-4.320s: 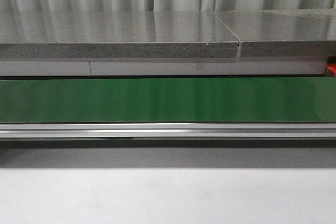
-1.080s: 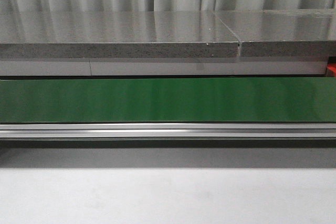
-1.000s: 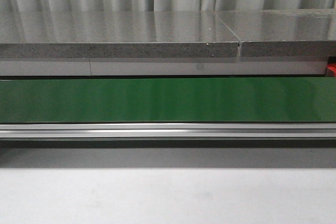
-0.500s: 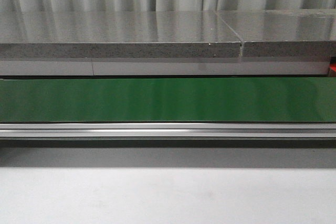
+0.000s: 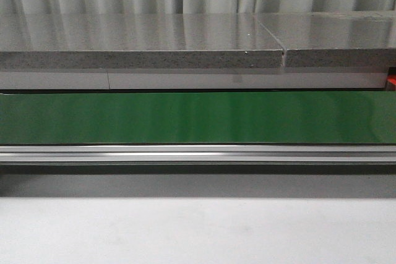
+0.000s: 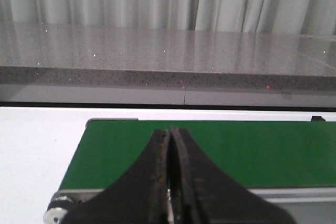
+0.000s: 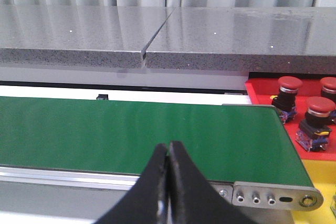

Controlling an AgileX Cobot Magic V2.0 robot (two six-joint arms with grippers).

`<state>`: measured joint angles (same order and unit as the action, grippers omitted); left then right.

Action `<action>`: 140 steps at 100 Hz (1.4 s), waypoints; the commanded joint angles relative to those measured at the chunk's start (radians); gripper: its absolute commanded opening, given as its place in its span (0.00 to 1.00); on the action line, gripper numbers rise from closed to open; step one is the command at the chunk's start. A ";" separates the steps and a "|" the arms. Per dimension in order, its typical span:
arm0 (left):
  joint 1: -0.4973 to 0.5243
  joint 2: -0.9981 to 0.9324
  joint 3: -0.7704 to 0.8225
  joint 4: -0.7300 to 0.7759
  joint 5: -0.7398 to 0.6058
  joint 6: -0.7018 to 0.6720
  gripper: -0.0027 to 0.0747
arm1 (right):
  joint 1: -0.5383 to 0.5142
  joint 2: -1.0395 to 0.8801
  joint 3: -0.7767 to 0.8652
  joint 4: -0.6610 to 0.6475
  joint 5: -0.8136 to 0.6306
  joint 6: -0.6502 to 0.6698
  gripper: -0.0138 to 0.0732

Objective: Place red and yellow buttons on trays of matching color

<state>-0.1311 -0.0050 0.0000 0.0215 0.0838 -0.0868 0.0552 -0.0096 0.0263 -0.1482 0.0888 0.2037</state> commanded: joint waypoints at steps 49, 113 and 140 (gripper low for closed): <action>-0.009 -0.039 0.032 -0.012 -0.165 -0.014 0.01 | -0.004 -0.016 -0.010 -0.008 -0.080 -0.001 0.02; -0.009 -0.039 0.032 -0.012 -0.165 -0.014 0.01 | -0.004 -0.016 -0.010 -0.008 -0.080 -0.001 0.02; -0.009 -0.039 0.032 -0.012 -0.165 -0.014 0.01 | -0.004 -0.016 -0.010 -0.008 -0.080 -0.001 0.02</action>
<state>-0.1311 -0.0050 0.0000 0.0196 0.0000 -0.0906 0.0552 -0.0096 0.0263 -0.1482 0.0888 0.2037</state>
